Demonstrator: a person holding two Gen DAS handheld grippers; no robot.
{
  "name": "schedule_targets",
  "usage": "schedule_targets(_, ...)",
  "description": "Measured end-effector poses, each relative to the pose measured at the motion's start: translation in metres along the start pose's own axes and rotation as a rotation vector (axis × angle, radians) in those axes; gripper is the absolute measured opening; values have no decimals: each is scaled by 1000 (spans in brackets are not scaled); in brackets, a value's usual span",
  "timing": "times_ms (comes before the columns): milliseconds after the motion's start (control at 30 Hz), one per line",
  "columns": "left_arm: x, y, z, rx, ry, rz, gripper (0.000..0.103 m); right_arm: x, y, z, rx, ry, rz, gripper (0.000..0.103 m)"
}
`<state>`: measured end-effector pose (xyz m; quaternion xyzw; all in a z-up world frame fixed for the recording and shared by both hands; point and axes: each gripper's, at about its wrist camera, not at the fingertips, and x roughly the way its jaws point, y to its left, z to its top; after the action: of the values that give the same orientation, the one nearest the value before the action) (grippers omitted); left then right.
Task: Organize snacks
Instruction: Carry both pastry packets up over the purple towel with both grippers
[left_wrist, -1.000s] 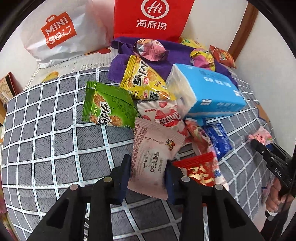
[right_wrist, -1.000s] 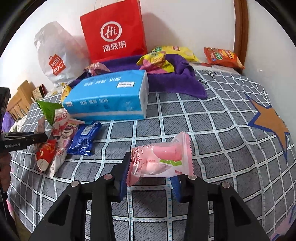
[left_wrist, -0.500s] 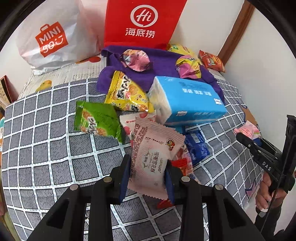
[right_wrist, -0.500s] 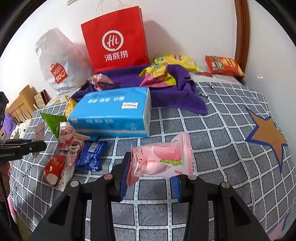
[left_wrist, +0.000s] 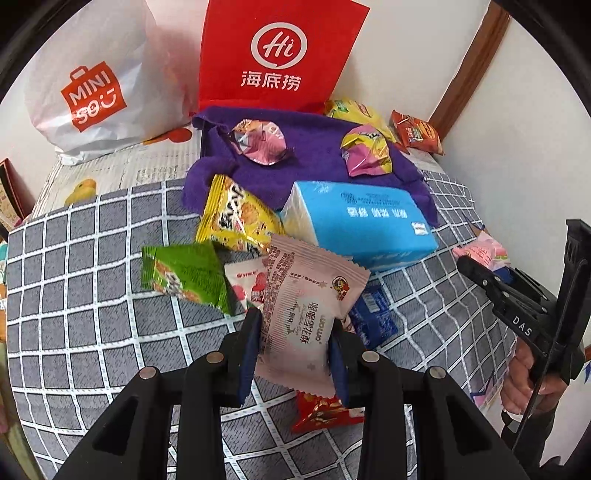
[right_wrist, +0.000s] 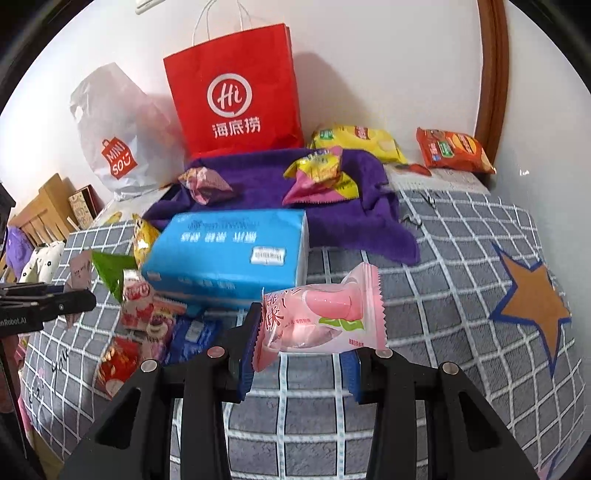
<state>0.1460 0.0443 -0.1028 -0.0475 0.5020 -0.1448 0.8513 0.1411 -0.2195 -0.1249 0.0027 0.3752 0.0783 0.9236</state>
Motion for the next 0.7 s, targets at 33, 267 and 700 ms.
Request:
schedule_targets(33, -1, -1, 2, -1, 0, -3, 32, 0, 1, 3, -1, -4, 2, 39)
schedule_targets(267, -11, -8, 28, -7, -19, -16, 32, 2, 9, 38, -27, -26, 17, 39)
schedule_targets(700, -4, -9, 88, -3, -61, 19, 32, 25, 19, 106, -76, -50, 52, 39)
